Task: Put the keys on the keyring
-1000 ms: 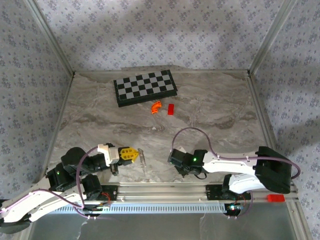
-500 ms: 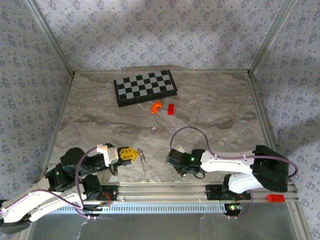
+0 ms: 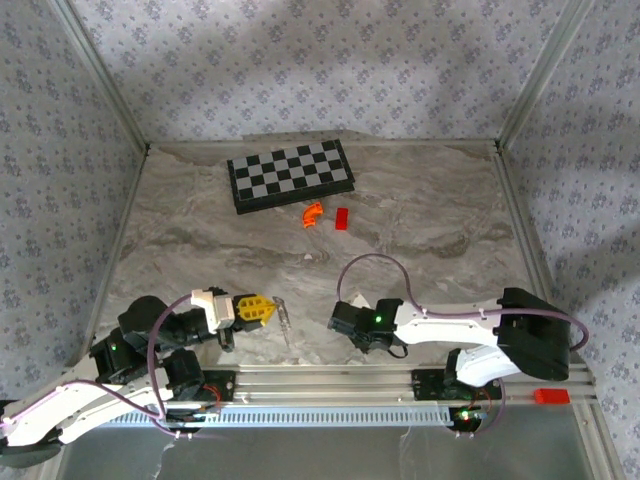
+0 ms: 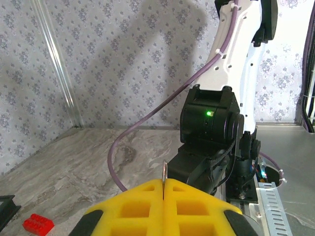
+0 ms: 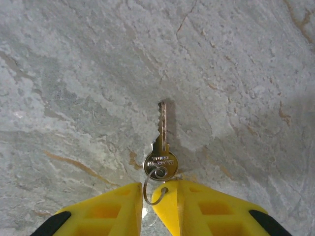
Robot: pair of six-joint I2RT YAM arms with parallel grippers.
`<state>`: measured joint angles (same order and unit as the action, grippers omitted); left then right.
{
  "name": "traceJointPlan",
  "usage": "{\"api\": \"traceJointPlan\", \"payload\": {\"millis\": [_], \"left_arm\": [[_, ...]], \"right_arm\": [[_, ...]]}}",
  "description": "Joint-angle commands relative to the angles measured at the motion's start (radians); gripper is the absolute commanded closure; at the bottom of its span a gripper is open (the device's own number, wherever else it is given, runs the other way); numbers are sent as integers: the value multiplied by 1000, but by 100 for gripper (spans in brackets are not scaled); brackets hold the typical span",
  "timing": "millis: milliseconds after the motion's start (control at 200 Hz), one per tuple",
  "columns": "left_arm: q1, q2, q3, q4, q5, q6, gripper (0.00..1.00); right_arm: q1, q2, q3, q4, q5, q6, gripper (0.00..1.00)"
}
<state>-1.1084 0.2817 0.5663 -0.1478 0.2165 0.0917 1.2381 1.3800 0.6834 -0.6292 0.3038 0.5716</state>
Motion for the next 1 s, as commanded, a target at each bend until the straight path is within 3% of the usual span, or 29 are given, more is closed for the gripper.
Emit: {"api": "traceJointPlan", "payload": {"millis": [0,190,670,815,950,1000], "left_arm": [[-9,-19,5,57,14,-9,100],[-10,-25,6,57,12,-10,100],[-17,-25,6,48,-20,0,100],[-18,-28,11,33,-94,6,100],[-18,20,34,32,-88,10,100],[-18,49,48,32,-76,11,100]], "right_arm": [[3,27,30,-40,20,23,74],[3,44,36,-33,26,14,76],[7,19,43,-37,54,-1,95],[32,-72,43,-17,80,-69,100],[66,-248,38,20,97,-225,100],[64,-329,23,53,46,-282,100]]}}
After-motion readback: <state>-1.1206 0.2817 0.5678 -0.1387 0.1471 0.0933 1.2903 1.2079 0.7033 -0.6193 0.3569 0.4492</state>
